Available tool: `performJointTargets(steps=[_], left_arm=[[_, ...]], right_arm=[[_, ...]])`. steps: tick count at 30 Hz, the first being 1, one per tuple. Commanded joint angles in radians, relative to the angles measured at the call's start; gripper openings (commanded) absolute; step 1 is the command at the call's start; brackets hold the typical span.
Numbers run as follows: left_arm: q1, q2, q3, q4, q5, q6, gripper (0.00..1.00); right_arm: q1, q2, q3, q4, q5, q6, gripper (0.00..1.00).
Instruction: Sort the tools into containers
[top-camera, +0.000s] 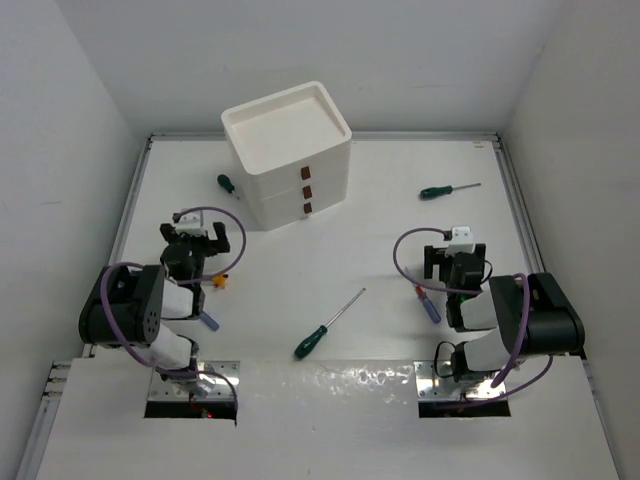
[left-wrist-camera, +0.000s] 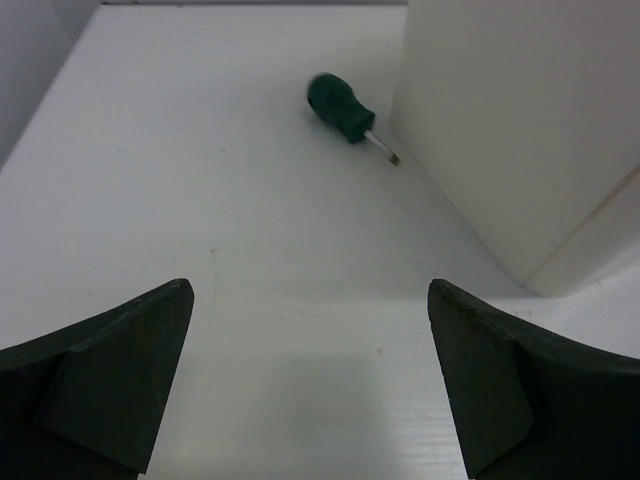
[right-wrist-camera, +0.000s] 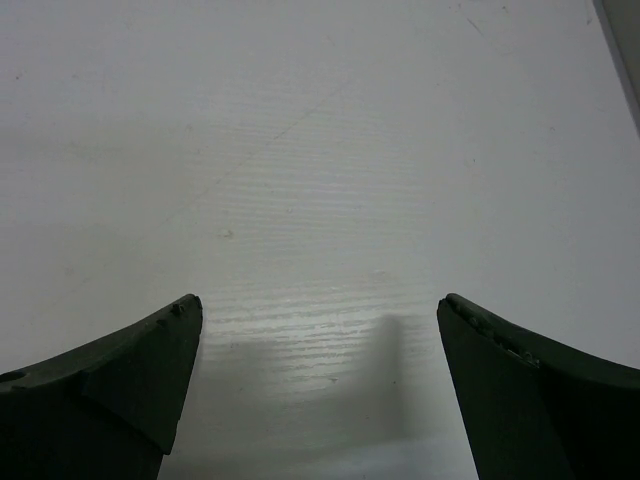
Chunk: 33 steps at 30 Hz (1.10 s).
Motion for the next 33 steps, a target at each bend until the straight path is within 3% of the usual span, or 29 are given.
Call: performJointTargets(steps=[1, 2, 3, 4, 5, 8, 10, 11, 12, 14, 16, 18, 21, 33], left_arm=[[-0.003, -0.171, 0.077, -0.188, 0.143, 0.033, 1.00], [-0.003, -0.281, 0.217, -0.460, 0.195, 0.141, 1.00], [-0.003, -0.310, 0.294, -0.570, 0.261, 0.201, 1.00], [-0.003, -0.342, 0.451, -0.676, 0.266, 0.268, 1.00], [-0.002, -0.350, 0.524, -0.803, 0.231, 0.280, 1.00], [-0.002, -0.316, 0.784, -0.928, 0.043, 0.310, 1.00], [-0.003, -0.234, 1.001, -1.034, 0.041, 0.333, 1.00], [-0.005, -0.189, 1.098, -1.109, 0.082, 0.338, 1.00], [-0.006, -0.146, 1.288, -1.186, 0.217, 0.340, 1.00], [-0.018, 0.013, 1.477, -1.459, 0.353, 0.326, 0.94], [-0.059, 0.174, 1.725, -1.671, 0.458, 0.291, 0.78], [-0.119, 0.316, 1.933, -1.860, 0.466, 0.300, 0.74], [-0.176, 0.401, 2.013, -1.912, 0.432, 0.286, 0.74], [-0.221, 0.442, 1.815, -1.701, 0.332, 0.231, 0.60]], right_arm=[[-0.001, -0.042, 0.065, -0.043, 0.002, 0.012, 0.99], [-0.003, -0.130, 0.131, -0.346, 0.036, 0.031, 0.99], [-0.003, -0.157, 0.318, -0.506, 0.088, 0.070, 0.99], [-0.003, -0.168, 0.419, -0.650, 0.174, 0.077, 0.99], [-0.003, -0.157, 0.625, -0.861, 0.193, 0.095, 0.99], [-0.003, -0.089, 1.002, -1.184, 0.149, 0.161, 0.99], [-0.004, -0.046, 1.132, -1.254, -0.163, 0.120, 0.97], [-0.001, 0.014, 1.260, -1.283, -0.283, 0.102, 0.83], [0.028, 0.045, 1.321, -1.308, -0.377, 0.117, 0.78], [0.116, 0.122, 1.453, -1.400, -0.349, 0.086, 0.73], [0.305, 0.151, 1.499, -1.441, -0.195, 0.022, 0.87], [0.415, 0.186, 1.536, -1.431, -0.236, 0.019, 0.96], [0.479, 0.235, 1.538, -1.389, -0.312, 0.101, 0.91], [0.569, 0.449, 1.662, -1.259, -0.289, 0.184, 0.71]])
